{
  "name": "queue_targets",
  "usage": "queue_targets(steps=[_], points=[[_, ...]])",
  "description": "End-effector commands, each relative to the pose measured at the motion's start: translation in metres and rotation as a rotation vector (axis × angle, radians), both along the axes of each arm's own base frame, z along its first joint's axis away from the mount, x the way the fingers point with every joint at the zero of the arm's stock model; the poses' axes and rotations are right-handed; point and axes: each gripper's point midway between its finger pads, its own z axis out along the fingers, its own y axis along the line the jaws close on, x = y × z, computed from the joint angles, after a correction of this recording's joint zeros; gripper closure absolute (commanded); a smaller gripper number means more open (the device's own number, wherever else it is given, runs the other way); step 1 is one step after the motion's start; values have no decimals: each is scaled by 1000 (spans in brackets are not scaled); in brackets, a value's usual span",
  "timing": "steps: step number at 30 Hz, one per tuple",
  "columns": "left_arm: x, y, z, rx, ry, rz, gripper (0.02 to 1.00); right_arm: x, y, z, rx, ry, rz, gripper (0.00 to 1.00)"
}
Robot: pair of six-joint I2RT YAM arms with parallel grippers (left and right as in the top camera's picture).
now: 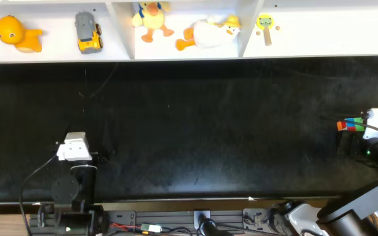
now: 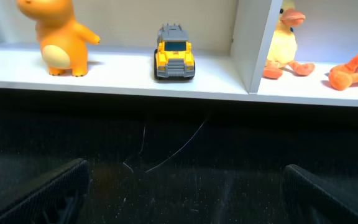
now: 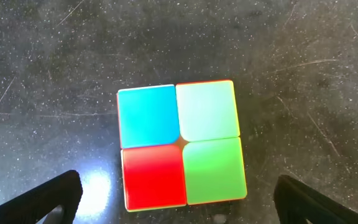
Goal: Store Toys
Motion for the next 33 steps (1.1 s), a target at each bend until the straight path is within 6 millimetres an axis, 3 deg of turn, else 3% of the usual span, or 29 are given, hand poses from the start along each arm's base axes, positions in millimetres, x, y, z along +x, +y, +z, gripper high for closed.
queue_targets(steps=[1, 10, 25, 33], points=[[0, 0, 0, 21, -4, -1, 20, 3, 0, -2, 6, -11, -5, 1], [0, 0, 0, 21, -4, -1, 20, 4, -1, -7, 13, -5, -5, 141], [0, 0, 0, 21, -4, -1, 20, 10, 2, -6, 11, -14, 10, 531], [0, 0, 0, 21, -4, -1, 20, 16, 8, -1, 3, -20, 28, 608]])
